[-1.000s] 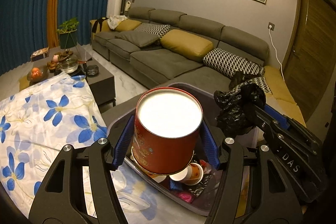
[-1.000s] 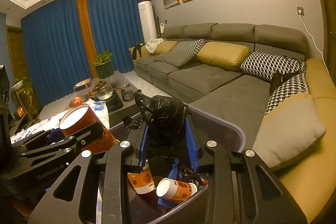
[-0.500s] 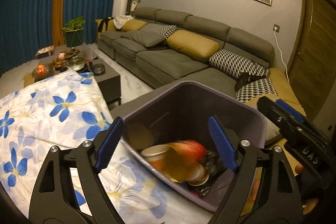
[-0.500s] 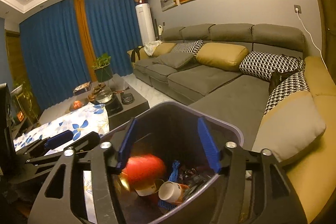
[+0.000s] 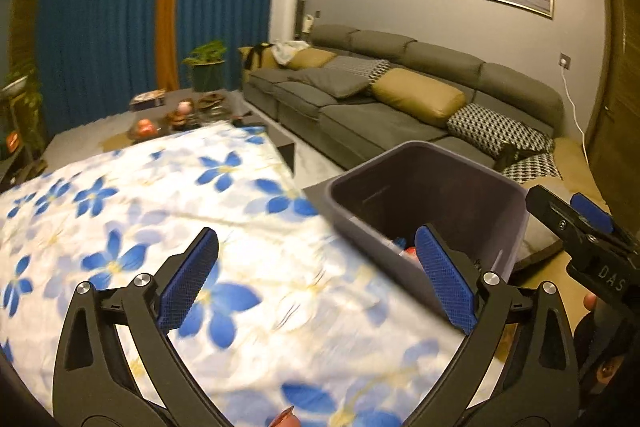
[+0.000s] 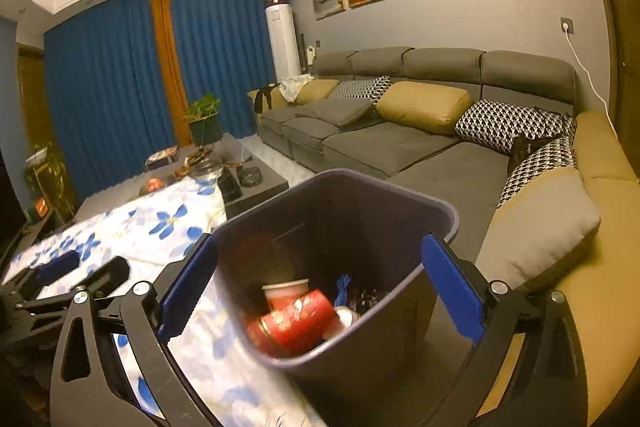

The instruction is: Collect trash

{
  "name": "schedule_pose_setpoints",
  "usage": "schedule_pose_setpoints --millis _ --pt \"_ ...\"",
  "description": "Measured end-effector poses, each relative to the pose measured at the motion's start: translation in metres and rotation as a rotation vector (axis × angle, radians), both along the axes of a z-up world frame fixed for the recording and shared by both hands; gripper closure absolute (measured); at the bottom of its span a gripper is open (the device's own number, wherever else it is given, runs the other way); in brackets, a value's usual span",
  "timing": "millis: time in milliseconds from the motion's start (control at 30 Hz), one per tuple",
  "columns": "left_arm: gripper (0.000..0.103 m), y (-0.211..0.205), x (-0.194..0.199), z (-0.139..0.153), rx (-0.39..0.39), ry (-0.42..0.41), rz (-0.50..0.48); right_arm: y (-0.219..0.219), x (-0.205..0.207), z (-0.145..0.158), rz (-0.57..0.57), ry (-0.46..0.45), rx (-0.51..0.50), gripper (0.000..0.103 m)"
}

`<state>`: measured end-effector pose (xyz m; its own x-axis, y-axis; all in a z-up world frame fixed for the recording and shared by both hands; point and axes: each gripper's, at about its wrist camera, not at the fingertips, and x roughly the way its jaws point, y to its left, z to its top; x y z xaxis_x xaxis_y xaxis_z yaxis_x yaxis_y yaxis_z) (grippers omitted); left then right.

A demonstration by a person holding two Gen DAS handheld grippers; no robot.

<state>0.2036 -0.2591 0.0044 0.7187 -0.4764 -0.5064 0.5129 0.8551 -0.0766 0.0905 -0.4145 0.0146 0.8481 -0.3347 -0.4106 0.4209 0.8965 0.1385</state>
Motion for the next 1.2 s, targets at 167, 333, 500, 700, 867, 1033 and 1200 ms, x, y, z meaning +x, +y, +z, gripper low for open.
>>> schedule_pose_setpoints --millis 167,333,500,700,867,1033,1200 --pt "0.006 0.033 -0.025 0.003 0.024 -0.006 0.072 0.027 -0.015 0.004 0.024 0.013 -0.023 0.006" --pt "0.006 0.059 -0.050 0.004 0.038 -0.005 0.107 0.054 -0.038 0.008 0.035 0.009 -0.060 0.006" --pt "0.006 0.084 -0.075 0.008 0.054 -0.021 0.145 0.080 -0.065 0.013 0.033 -0.014 -0.098 0.006" --pt "0.006 0.108 -0.108 0.011 0.051 -0.046 0.146 0.106 -0.089 0.013 0.033 -0.007 -0.120 0.006" --pt "0.006 0.122 -0.127 0.012 0.035 -0.044 0.144 0.124 -0.104 0.012 0.043 -0.005 -0.132 0.006" --pt "0.006 0.133 -0.141 0.014 0.016 -0.060 0.142 0.135 -0.118 0.012 0.048 -0.004 -0.142 0.006" --pt "0.006 0.141 -0.152 0.016 -0.005 -0.068 0.134 0.141 -0.129 0.013 0.046 -0.014 -0.150 0.006"
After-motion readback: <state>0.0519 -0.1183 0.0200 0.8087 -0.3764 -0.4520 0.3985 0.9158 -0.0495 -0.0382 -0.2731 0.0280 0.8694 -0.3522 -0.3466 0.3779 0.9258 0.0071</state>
